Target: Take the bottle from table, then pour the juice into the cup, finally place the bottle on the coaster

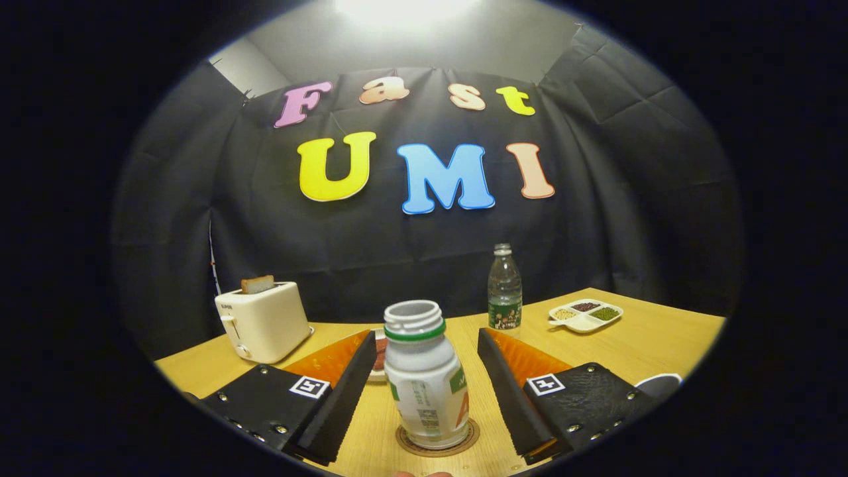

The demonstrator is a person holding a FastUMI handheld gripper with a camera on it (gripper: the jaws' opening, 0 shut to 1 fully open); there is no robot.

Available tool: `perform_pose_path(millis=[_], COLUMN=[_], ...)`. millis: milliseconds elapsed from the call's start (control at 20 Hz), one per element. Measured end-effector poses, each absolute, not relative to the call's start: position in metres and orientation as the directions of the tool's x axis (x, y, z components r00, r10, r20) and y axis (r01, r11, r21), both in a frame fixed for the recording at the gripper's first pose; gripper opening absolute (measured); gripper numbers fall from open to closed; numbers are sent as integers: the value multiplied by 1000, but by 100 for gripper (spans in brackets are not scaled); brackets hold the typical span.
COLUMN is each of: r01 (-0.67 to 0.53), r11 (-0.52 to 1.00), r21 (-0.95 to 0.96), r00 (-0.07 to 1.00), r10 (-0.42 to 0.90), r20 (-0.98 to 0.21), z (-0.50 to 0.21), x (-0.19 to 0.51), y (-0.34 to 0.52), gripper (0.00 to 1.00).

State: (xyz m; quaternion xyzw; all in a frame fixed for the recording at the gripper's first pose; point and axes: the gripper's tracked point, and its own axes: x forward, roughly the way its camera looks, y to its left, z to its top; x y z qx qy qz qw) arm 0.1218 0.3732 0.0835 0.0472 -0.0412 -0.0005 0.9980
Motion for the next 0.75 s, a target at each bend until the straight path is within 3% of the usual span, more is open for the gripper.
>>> perform_pose_path(millis=[450, 750], r01=[-50, -10], r11=[992, 999], r21=[115, 33], r00=[949, 942], r10=[11, -2], r20=[316, 334], z=[214, 229], x=[50, 16], y=[364, 304], gripper=[93, 93])
